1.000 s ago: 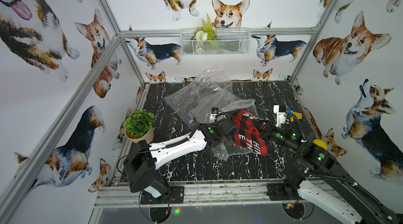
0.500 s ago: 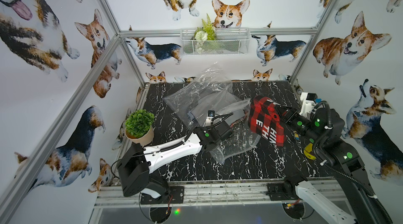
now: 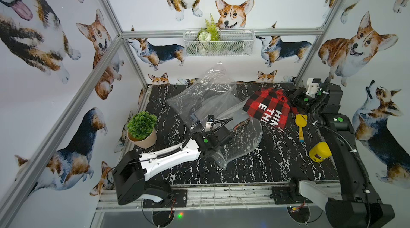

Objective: Take the shirt out of the vacuum bag
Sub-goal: Place the shirt at the center of the board.

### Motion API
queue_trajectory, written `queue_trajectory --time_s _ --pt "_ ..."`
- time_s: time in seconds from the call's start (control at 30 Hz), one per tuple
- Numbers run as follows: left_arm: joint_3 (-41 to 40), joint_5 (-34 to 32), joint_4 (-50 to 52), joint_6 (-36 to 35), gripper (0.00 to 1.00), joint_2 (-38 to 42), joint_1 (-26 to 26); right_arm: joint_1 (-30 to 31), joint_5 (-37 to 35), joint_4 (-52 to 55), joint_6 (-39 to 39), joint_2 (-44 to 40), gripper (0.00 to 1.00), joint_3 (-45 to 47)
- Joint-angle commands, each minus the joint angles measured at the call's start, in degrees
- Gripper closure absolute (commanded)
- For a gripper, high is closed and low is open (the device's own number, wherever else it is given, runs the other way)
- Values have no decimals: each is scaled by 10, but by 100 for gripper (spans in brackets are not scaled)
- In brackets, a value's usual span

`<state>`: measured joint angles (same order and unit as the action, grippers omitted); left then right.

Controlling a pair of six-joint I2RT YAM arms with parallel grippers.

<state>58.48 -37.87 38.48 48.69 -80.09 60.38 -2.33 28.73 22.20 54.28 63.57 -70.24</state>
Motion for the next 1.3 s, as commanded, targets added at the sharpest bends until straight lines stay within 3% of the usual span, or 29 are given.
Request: queue_trajectory --time_s 0.0,0.23,0.5,0.77,0.9,1.27 --pt "-5 -1 10 17 100 6 -1 -4 31 -100 23 52 100 -20" --pt "-16 7 9 22 100 11 -1 -13 24 -111 14 154 100 -106" --pt "-39 9 5 27 100 23 0 -30 27 -126 35 197 100 -168" --pt "-35 7 12 27 100 31 0 -30 29 -180 59 270 100 -175" --pt "-34 7 13 27 100 32 -1 -30 20 -228 52 282 100 -117" --pt "-31 14 15 24 100 24 0 -29 5 -375 12 328 100 147"
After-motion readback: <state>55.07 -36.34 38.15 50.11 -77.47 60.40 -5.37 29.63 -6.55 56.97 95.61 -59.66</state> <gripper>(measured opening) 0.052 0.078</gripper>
